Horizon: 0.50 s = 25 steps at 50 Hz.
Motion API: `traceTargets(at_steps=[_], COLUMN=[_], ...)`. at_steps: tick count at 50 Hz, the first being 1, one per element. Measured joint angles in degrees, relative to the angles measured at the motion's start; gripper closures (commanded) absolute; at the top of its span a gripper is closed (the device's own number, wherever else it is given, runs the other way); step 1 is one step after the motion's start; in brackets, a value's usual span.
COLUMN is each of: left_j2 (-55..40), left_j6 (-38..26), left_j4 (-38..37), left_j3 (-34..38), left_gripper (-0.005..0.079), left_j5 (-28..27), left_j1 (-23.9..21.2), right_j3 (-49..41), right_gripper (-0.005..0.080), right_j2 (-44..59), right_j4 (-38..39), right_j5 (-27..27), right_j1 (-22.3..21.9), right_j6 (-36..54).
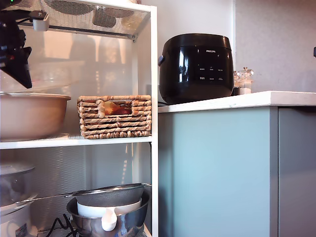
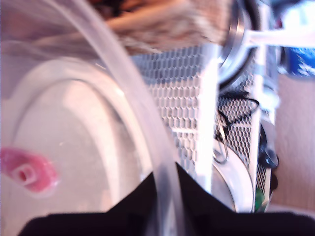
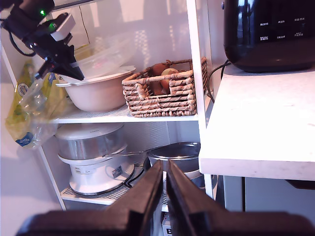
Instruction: Pick up the plastic microwave lid from the shelf, then place it on the counter next to you
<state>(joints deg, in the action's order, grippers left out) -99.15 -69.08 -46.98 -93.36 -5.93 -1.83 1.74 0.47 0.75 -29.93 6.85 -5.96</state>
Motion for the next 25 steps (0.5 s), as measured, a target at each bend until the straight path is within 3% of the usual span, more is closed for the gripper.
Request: traceTargets(at_steps=[16, 25], left_j2=[0.0, 0.0], left_j6=[-0.1, 4.1], left_j4=[-10.3, -15.8], left_j3=[-7.8, -10.9], left_gripper=[0.0767, 0.0766], left_j5=[0.5, 1.7], left_j1=[-3.1, -5.2], right_j3=[0.0, 0.0], right_gripper=[0.0764, 0.0765], right_j2=[0.0, 0.0], right_j4=[-0.5, -1.3], right_j5=[0.0, 0.0], right_j1=[0.0, 0.0], right_j6=[0.0, 0.0])
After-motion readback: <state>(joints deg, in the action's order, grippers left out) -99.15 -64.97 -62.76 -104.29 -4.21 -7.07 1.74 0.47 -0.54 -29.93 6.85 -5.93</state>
